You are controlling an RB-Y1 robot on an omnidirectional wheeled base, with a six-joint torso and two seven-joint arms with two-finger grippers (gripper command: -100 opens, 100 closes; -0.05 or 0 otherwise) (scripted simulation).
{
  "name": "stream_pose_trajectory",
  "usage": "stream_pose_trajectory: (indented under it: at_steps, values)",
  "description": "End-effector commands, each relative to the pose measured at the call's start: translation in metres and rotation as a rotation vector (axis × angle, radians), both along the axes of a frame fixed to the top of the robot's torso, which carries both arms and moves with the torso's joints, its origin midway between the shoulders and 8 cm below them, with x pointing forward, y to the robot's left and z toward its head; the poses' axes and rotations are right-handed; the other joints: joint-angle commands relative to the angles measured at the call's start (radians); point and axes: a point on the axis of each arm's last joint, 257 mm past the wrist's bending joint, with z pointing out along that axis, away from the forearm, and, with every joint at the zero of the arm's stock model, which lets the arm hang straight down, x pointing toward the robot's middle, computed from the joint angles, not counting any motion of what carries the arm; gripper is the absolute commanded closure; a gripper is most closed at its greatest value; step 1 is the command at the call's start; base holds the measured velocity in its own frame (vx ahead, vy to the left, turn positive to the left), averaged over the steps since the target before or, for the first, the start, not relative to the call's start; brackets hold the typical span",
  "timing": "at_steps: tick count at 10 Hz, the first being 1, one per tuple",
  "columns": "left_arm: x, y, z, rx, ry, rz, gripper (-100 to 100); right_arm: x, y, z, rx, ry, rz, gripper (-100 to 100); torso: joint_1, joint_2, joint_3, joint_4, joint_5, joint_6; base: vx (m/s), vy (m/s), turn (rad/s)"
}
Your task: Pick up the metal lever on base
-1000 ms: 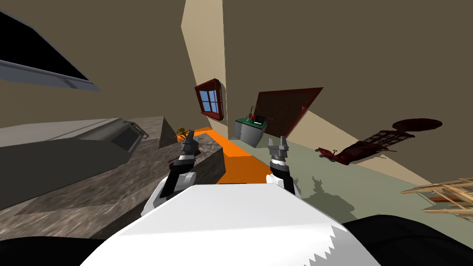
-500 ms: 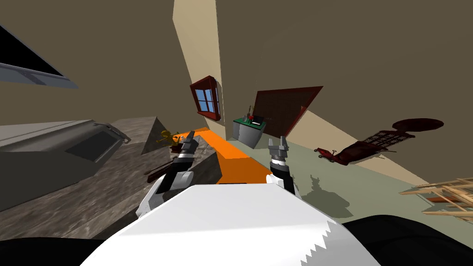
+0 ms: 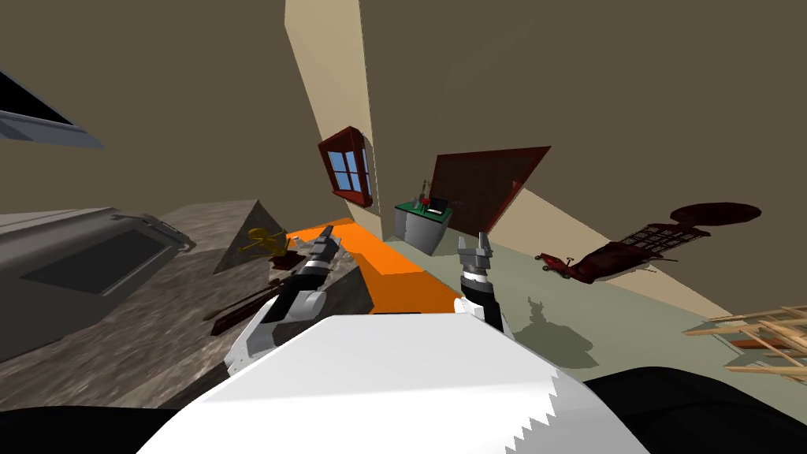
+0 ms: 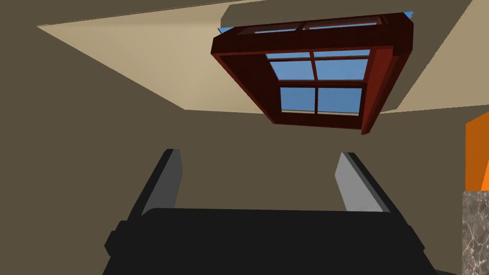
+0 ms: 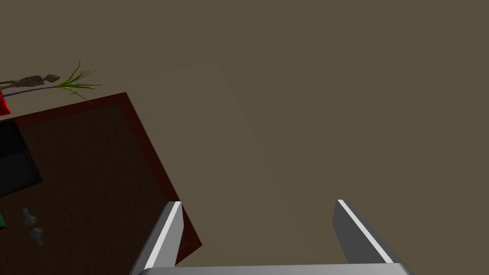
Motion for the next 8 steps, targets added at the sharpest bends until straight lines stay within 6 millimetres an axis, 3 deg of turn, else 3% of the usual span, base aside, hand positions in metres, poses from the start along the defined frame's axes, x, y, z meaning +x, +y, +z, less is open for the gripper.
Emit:
stream_pose_trajectory:
  at_steps: [1, 8]
  values:
    - [0.004, 0.004, -0.012, -0.022, 0.046, -0.001, -100, 0.0, 0.0, 0.0, 0.0, 0.0, 0.0, 0, 0.0, 0.0, 0.0, 0.0, 0.0, 0.0, 0.119, -0.106, 0.004]
    - [0.018, 0.038, -0.072, -0.177, 0.281, -0.016, -100, 0.0, 0.0, 0.0, 0.0, 0.0, 0.0, 0, 0.005, 0.002, 0.001, 0.0, 0.001, 0.0, 0.111, -0.076, 0.002]
